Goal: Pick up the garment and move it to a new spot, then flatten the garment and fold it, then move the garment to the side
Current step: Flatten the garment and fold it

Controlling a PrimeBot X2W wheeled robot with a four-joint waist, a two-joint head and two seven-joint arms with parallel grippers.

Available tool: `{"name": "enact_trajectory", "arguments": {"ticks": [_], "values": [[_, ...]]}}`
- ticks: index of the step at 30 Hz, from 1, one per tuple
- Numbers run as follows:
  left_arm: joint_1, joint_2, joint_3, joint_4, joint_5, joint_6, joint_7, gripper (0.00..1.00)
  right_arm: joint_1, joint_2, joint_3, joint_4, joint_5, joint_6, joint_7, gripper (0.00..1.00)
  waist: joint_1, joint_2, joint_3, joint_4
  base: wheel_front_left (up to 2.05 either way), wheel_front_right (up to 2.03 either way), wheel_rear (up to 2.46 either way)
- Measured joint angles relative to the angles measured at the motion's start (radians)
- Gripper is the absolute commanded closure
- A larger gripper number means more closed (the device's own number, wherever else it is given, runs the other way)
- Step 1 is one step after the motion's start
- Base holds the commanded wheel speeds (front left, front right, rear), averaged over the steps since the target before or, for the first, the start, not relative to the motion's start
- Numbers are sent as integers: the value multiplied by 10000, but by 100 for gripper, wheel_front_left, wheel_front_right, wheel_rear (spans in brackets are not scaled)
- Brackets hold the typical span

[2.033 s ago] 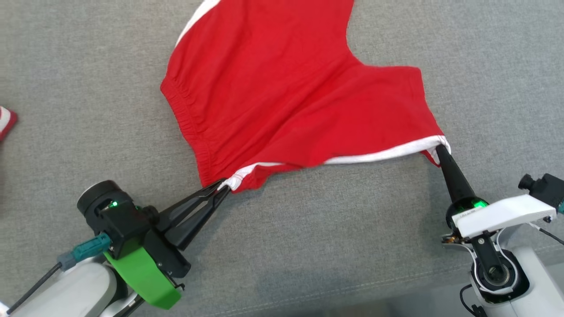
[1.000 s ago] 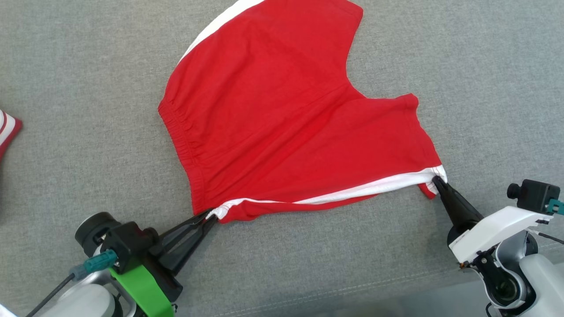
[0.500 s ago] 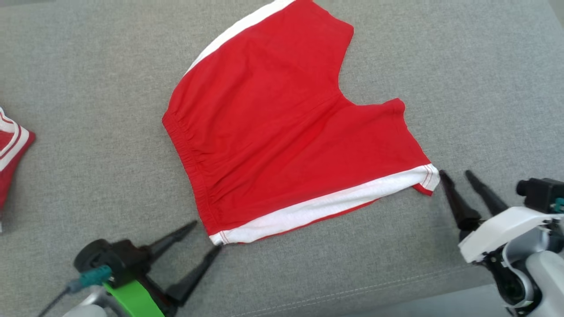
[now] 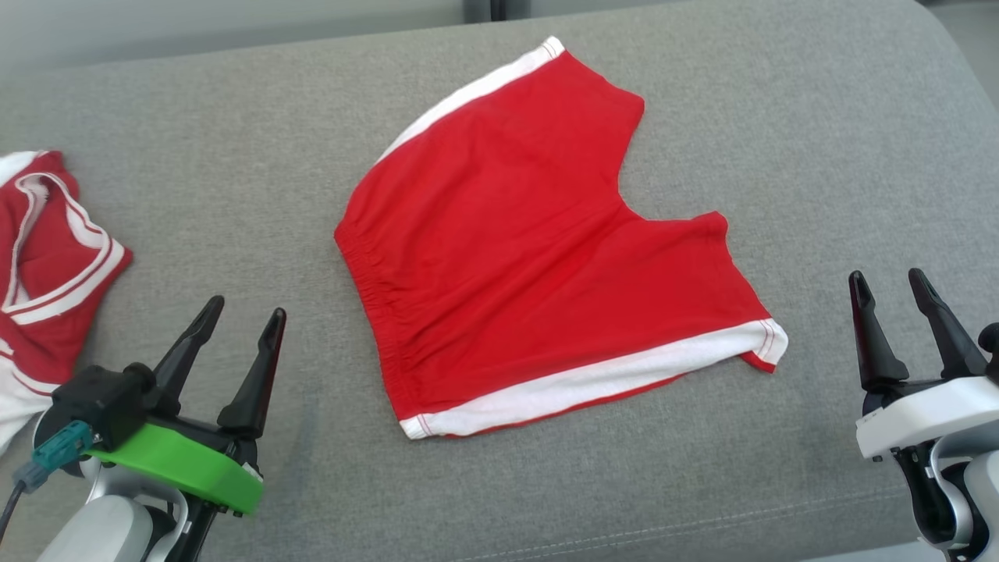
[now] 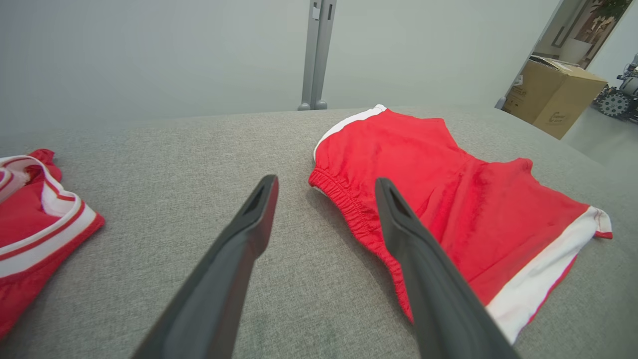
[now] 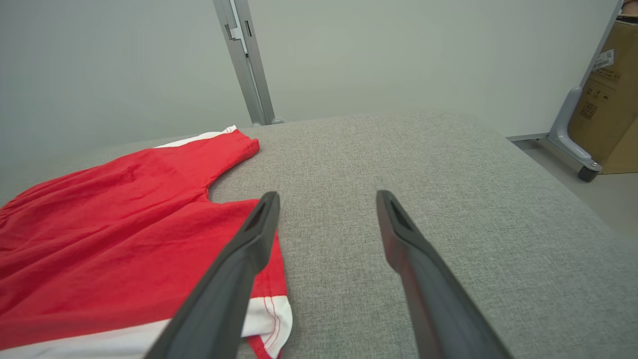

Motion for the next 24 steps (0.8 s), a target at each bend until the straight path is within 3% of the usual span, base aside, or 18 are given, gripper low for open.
{"name": "enact_trajectory", "arguments": {"ticks": [8, 24], "values": [[759, -777, 1026, 280, 138, 713, 0, 0, 383, 88, -128, -73, -834, -79, -71, 0, 0, 0, -658, 445, 0, 0, 0], [2546, -1181, 1799, 370, 1143, 830, 0, 0, 1326, 391, -15, 86, -1733, -151, -79, 0, 0, 0, -1874, 1168, 0, 0, 0]]}}
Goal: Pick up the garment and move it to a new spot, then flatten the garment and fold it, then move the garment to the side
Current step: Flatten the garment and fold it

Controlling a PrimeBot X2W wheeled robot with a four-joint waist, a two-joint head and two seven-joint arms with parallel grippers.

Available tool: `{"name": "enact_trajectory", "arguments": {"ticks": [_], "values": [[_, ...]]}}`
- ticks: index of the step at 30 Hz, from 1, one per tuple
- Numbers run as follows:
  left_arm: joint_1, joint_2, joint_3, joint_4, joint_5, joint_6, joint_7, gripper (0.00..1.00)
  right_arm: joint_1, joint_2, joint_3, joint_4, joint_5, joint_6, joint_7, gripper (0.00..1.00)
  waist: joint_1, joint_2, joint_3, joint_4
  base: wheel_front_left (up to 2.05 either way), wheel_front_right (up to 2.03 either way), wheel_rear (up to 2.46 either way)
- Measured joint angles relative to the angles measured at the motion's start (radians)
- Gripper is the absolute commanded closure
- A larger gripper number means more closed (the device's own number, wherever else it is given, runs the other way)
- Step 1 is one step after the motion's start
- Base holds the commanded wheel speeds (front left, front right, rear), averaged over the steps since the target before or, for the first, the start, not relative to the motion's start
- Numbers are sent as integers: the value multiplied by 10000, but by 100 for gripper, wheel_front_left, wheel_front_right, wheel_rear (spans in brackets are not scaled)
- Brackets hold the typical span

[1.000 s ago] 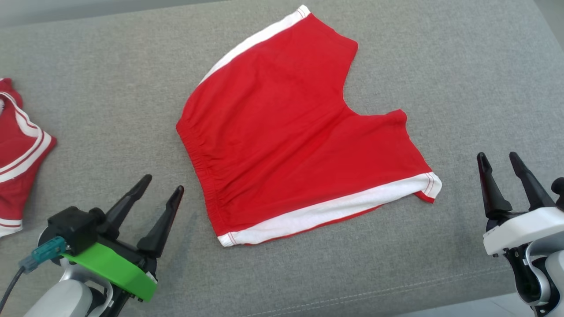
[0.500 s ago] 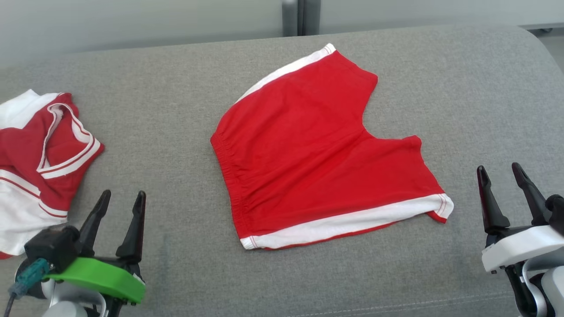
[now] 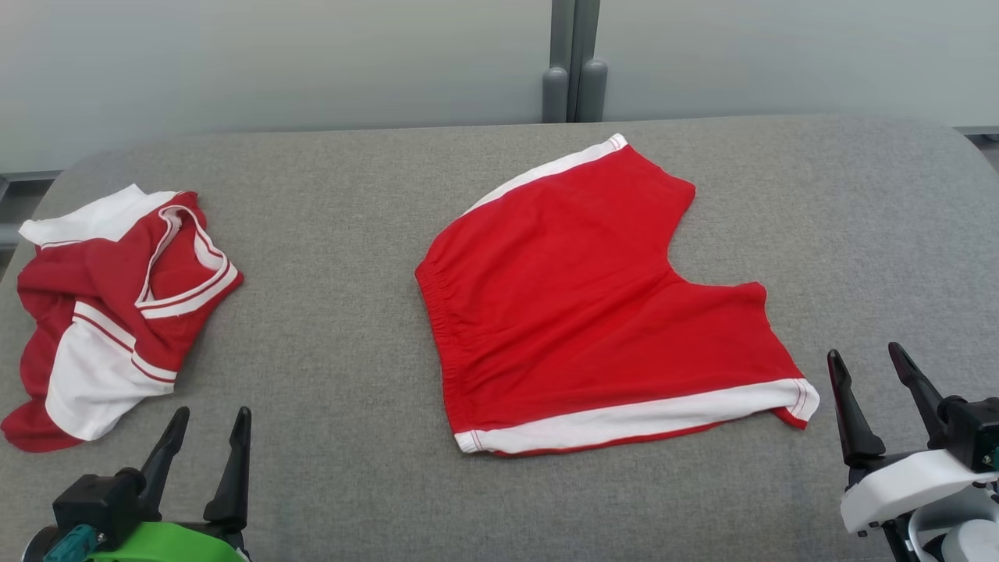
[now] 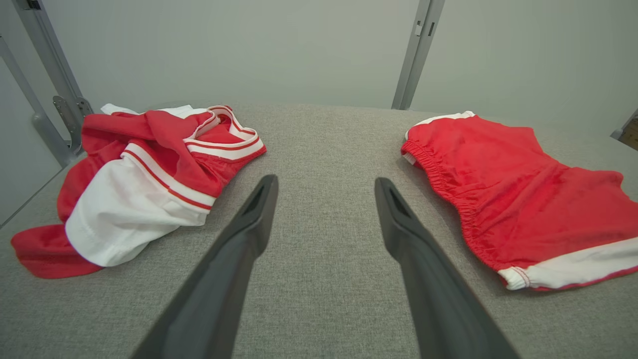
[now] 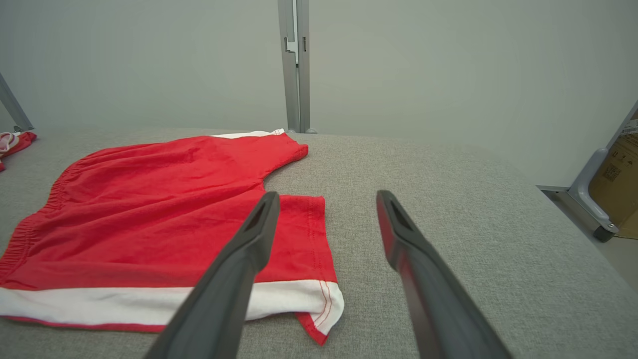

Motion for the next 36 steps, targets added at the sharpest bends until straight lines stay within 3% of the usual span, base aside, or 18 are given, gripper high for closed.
{"name": "enact_trajectory", "arguments": {"ticks": [7, 18, 25, 36], "values": [[35, -104, -165, -127, 146, -646, 0, 0, 23, 92, 67, -6, -209, 0, -27, 0, 0, 0, -27, 37, 0, 0, 0], [52, -305, -180, 6, 213, -1068, 0, 0, 14, 305, 293, 171, -399, 0, -27, 0, 0, 0, 185, -80, 0, 0, 0], [-34, -874, -853, 339, -228, -1521, 107, 0, -260, 288, 504, 941, -422, 4, 251, 0, 0, 0, 710, -141, 0, 0, 0], [-1239, -1501, -1812, 757, -579, -1864, 807, 0, -1271, 681, 575, 2211, -313, 104, 477, 0, 0, 0, 1875, -330, 0, 0, 0]]}}
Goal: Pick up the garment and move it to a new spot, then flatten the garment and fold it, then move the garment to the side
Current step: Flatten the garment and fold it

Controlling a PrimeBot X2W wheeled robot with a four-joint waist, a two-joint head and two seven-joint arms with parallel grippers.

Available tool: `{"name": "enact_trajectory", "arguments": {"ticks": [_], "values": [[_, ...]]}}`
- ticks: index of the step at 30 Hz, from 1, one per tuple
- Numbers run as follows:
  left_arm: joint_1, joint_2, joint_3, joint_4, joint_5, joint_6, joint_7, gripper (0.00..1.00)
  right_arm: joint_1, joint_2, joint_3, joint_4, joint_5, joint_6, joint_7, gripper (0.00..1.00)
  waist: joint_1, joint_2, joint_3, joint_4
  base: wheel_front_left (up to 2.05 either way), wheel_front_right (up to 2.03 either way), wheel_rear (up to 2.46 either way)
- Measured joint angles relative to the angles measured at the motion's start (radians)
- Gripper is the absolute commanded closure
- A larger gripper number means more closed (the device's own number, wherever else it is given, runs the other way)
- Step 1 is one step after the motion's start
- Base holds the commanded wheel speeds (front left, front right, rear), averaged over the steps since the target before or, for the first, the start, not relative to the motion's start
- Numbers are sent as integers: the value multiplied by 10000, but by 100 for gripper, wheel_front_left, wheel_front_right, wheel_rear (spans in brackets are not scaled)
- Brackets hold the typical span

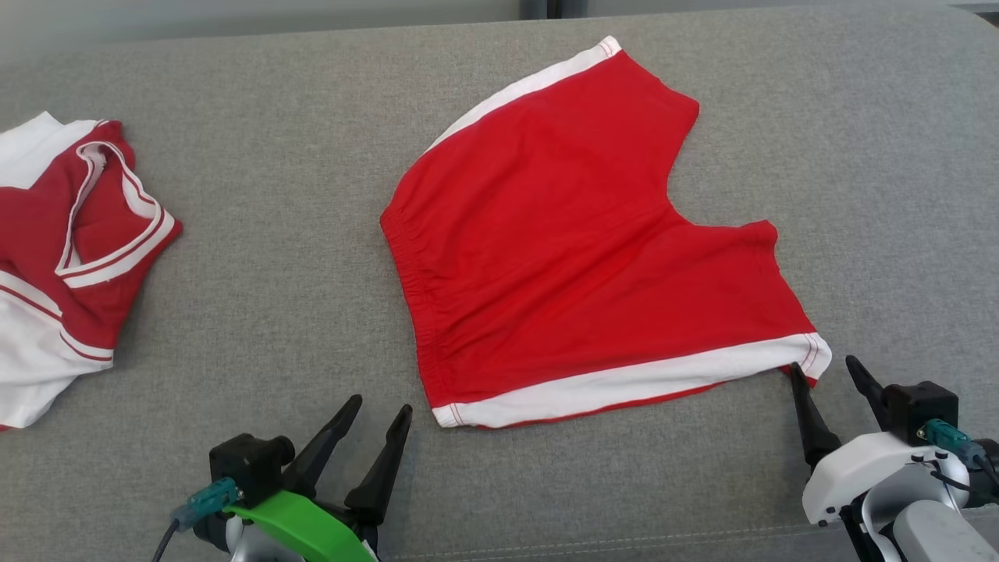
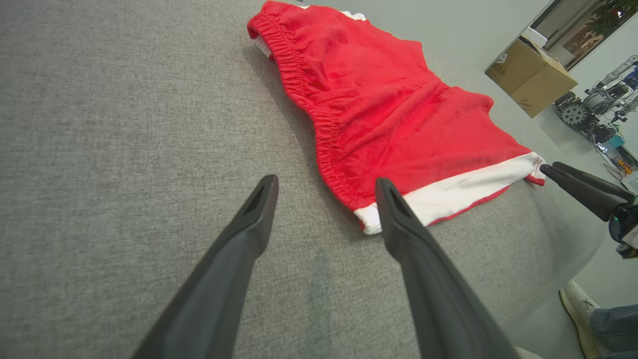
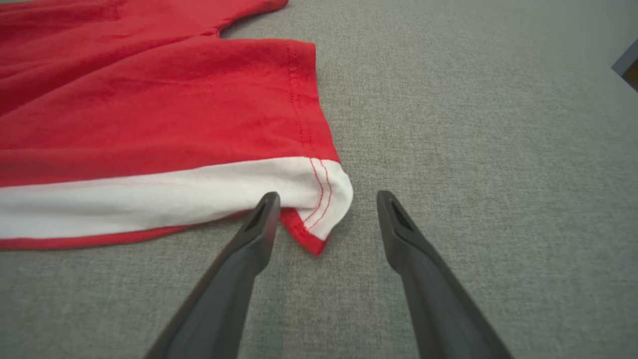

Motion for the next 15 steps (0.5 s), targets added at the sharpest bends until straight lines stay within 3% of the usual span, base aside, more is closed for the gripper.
{"name": "enact_trajectory", "arguments": {"ticks": [12, 13, 14, 15], "values": [[-183, -125, -443, 405, -479, -117, 443, 0, -619, 278, 44, 821, 63, 136, -81, 0, 0, 0, 203, -56, 0, 0, 0], [-231, -142, -500, 407, -520, -121, 489, 0, -645, 278, 46, 861, 63, 165, -107, 16, 0, 0, 200, -53, 0, 0, 0], [-271, -178, -514, 401, -583, -121, 491, 0, -662, 280, 48, 913, 63, 167, -109, 24, 0, 0, 197, -48, 0, 0, 0], [-294, -192, -541, 395, -627, -123, 529, 0, -672, 280, 52, 972, 63, 203, -109, 46, 0, 0, 194, -43, 0, 0, 0]]}}
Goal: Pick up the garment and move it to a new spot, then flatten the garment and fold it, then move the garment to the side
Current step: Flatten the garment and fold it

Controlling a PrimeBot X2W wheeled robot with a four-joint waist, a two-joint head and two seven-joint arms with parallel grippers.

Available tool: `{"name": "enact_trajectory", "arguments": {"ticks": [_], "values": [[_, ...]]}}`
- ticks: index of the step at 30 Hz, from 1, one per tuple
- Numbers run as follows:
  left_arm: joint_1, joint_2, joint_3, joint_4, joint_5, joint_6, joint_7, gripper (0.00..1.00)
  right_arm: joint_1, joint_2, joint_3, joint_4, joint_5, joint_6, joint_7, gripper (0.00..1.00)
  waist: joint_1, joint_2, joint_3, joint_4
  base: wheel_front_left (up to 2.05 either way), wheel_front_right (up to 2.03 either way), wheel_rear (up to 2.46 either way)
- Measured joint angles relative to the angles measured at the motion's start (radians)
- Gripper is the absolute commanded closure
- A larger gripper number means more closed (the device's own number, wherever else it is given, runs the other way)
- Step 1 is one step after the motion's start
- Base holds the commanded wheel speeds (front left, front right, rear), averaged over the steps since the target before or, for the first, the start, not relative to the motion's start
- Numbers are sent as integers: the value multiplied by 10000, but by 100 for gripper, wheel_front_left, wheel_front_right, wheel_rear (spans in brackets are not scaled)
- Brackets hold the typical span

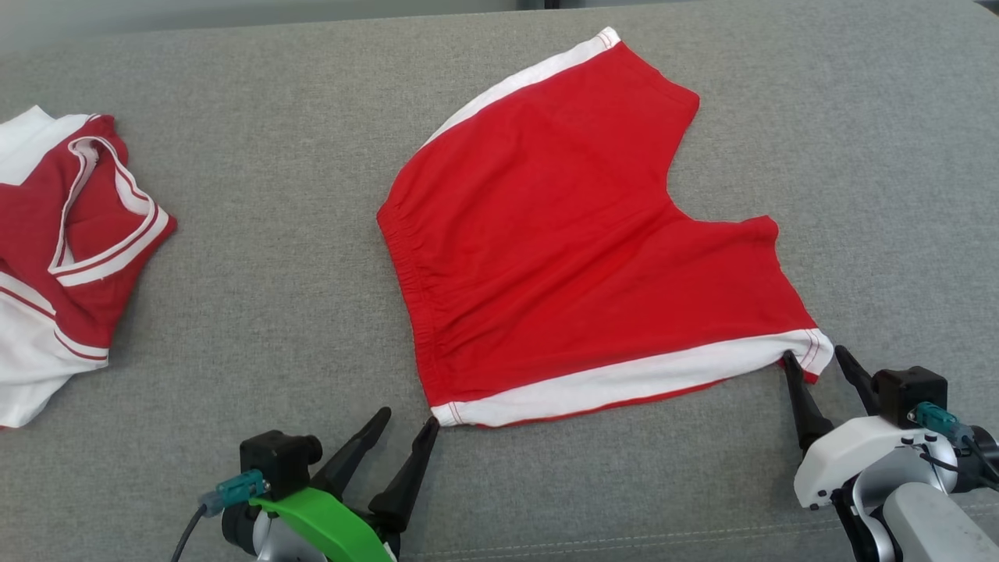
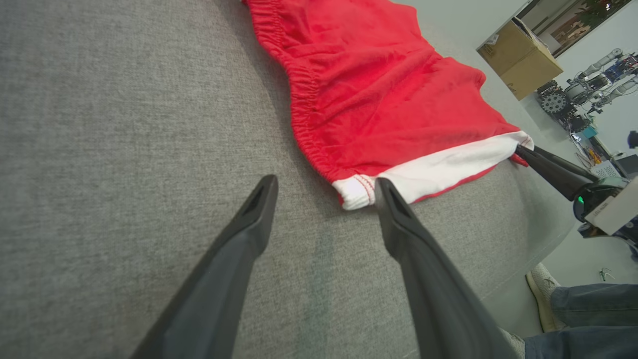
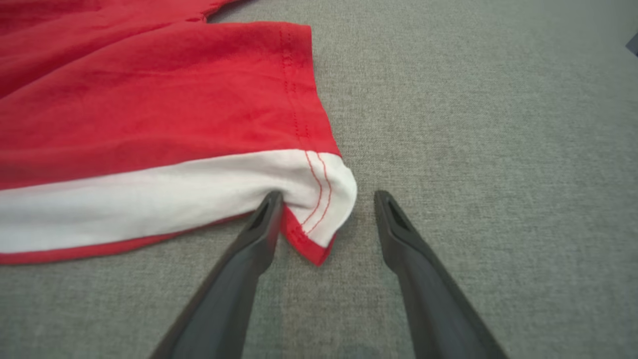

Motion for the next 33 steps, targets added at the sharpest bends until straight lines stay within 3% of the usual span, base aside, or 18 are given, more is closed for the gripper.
{"name": "enact_trajectory", "arguments": {"ticks": [6, 15, 30, 31, 33], "values": [[-1, -13, -180, -92, -290, -15, 199, 0, -142, 25, 63, 259, 0, 165, -86, 100, 0, 0, -31, 25, 0, 0, 0], [-53, -117, -301, 267, -771, -84, 479, 0, -326, 50, 148, 568, 0, 391, -119, 100, 0, 0, -90, -22, 0, 0, 0], [-835, -316, -729, 938, -644, -86, 571, 0, -561, 132, 201, 913, -2, 581, -224, 100, 0, 0, 13, -317, 0, 0, 0], [-840, -311, -767, 970, -644, -86, 571, 3, -570, 132, 199, 932, -2, 581, -267, 100, 0, 0, 14, -323, 0, 0, 0], [-851, -307, -884, 1022, -644, -86, 570, 50, -596, 134, 190, 974, -2, 583, -274, 100, 0, 0, 13, -331, 0, 0, 0]]}}
